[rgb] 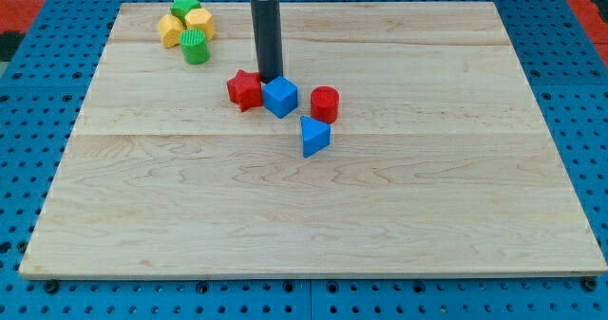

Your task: Push the red blocks to the center of the board

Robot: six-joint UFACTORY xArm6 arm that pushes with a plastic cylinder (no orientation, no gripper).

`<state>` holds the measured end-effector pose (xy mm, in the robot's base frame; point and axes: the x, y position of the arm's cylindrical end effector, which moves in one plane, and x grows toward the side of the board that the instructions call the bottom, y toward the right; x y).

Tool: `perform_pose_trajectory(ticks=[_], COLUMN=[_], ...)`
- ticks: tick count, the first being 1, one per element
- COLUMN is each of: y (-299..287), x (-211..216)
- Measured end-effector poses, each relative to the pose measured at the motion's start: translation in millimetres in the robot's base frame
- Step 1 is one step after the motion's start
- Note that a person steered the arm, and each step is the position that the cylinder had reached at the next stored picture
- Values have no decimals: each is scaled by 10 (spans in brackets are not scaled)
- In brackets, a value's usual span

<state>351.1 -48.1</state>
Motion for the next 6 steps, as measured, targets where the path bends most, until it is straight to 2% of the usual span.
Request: perform_pose_trajectory(ticks=[1,2,3,4,5,6], y=[-372,-530,-139,-1069,-1727,-1379], x=[-15,212,320,264,269,617])
